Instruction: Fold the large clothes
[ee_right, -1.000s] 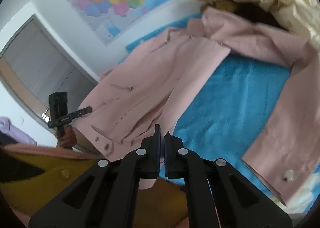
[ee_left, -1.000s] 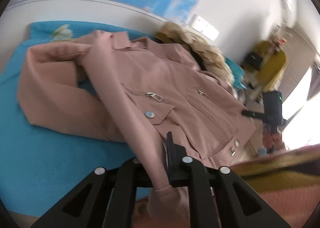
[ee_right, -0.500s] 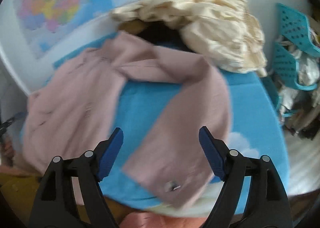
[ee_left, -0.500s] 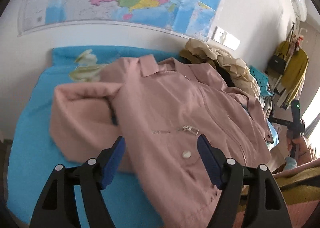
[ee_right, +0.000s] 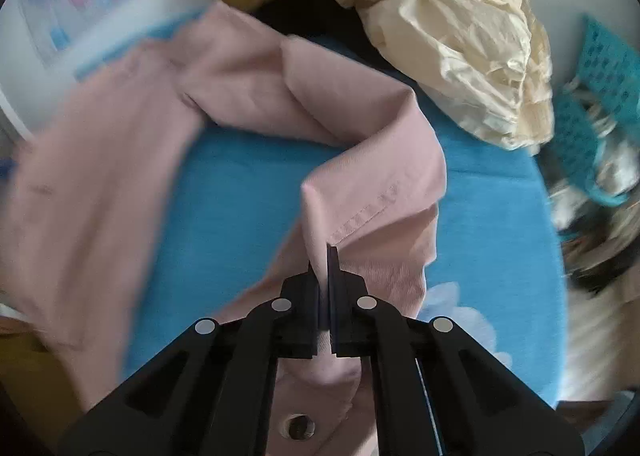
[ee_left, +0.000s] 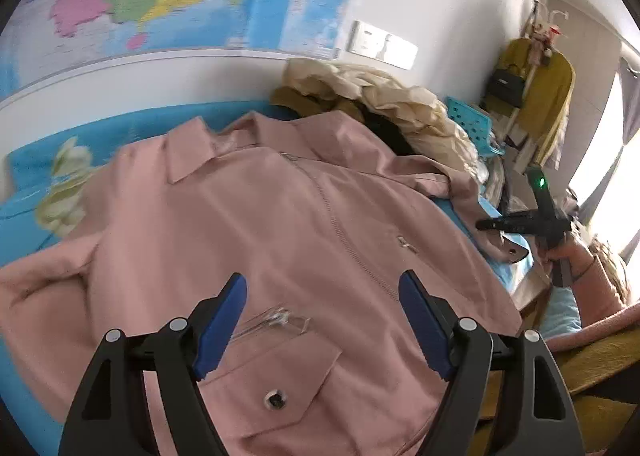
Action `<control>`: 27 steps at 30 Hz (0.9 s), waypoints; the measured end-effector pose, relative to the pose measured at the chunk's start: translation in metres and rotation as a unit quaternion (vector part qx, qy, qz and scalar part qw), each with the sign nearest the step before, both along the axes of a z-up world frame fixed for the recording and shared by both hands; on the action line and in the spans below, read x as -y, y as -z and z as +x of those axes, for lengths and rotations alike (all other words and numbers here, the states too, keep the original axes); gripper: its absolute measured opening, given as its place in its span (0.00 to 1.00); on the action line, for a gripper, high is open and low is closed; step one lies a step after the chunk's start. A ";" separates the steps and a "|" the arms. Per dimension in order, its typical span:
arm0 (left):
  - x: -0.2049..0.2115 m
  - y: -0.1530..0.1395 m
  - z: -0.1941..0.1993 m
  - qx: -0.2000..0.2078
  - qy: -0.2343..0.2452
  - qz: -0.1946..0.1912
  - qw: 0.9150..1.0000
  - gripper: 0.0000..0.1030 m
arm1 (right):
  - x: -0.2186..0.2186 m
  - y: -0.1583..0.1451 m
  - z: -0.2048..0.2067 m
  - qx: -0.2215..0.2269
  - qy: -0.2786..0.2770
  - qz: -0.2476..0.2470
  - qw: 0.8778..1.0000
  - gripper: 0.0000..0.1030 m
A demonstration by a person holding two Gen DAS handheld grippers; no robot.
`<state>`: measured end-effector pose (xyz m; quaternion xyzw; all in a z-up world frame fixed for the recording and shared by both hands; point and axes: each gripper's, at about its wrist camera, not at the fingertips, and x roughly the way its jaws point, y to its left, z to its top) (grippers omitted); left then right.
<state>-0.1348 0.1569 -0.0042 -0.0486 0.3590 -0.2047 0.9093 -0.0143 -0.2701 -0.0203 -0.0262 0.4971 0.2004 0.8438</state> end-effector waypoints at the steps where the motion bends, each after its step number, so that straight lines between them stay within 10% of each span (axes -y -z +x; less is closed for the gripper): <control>1: 0.003 0.000 0.003 0.000 0.004 -0.001 1.000 0.74 | 0.006 -0.010 -0.001 -0.005 -0.004 0.046 0.999 0.04; 8: 0.014 -0.012 0.026 0.012 0.041 -0.023 0.999 0.74 | 0.007 -0.109 -0.001 0.024 -0.065 0.286 0.956 0.04; 16: 0.004 -0.035 0.038 0.040 0.067 -0.058 0.995 0.77 | -0.107 -0.203 0.020 0.062 -0.202 0.338 0.917 0.04; 27: -0.075 -0.024 0.031 0.034 -0.003 -0.108 0.994 0.82 | -0.291 -0.104 0.075 -0.084 -0.268 0.255 0.925 0.05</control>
